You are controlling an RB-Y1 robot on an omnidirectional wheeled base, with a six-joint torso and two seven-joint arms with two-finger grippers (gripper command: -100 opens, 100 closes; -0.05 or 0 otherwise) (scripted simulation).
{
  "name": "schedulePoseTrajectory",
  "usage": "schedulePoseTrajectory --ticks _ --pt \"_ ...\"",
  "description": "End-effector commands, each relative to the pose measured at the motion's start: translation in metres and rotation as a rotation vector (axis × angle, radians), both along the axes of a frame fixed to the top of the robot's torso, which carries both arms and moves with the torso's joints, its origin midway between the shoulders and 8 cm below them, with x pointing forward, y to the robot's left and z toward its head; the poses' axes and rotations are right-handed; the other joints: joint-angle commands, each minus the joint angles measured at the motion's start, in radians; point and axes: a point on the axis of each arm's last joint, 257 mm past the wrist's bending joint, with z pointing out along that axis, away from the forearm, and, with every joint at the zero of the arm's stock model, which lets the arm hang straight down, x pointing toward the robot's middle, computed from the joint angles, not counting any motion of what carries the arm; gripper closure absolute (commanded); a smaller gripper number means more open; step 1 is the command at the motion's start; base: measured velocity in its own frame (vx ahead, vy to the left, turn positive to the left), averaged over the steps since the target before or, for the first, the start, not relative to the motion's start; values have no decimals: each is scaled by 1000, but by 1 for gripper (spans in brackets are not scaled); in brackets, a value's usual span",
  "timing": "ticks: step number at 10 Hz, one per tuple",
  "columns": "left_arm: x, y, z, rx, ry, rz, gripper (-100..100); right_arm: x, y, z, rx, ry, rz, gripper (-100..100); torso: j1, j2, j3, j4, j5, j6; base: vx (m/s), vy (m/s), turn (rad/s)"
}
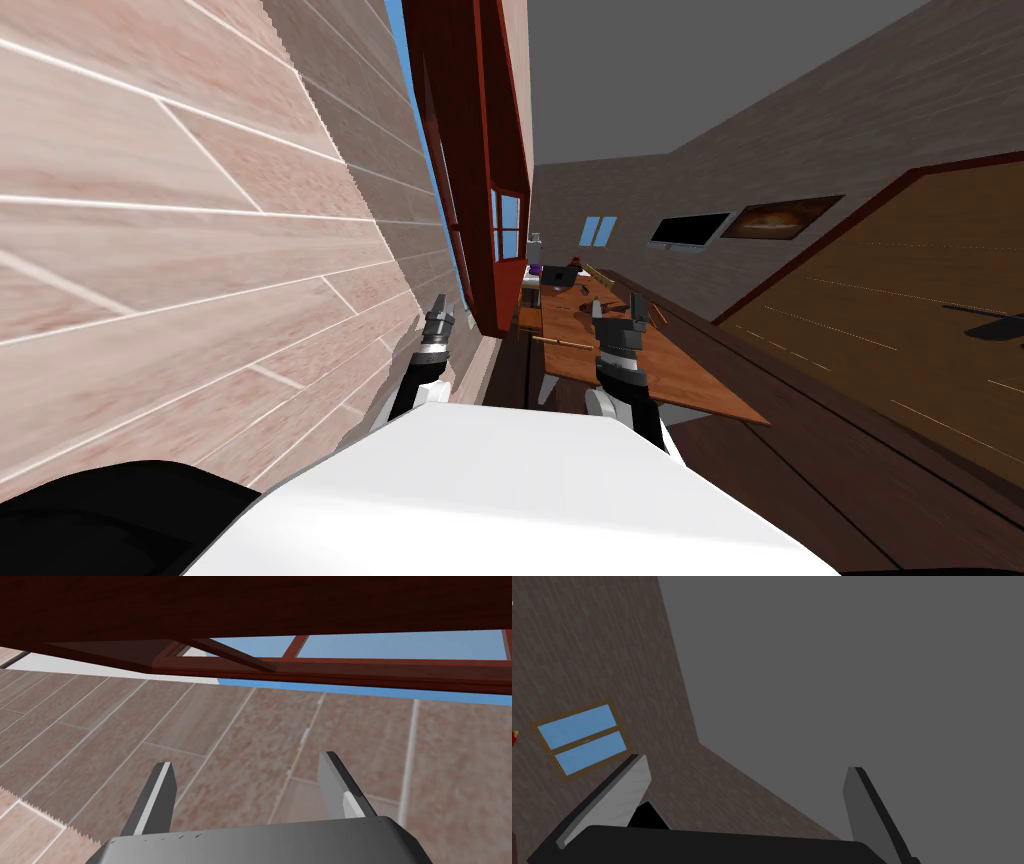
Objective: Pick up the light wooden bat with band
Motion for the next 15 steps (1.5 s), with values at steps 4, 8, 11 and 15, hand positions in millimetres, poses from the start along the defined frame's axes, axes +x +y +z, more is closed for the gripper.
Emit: schedulePoseTrajectory --ticks 4,8,11,15 --pt "0 0 0 0 0 0 0 10 31 -7 -155 9 63 -100 -5 7 4 1 -1 0 -91 -62 100" --pt "0 0 0 0 0 0 0 26 67 -31 -356 27 132 -100 -6 7 4 2 -1 0 -112 -73 175" --pt "0 0 0 0 0 0 0 36 85 -52 -486 44 167 -100 -4 3 2 1 -1 0 -66 -57 162" --pt "0 0 0 0 0 0 0 48 102 -85 -641 77 199 -100 -3 2 1 1 -1 0 -47 -39 136"
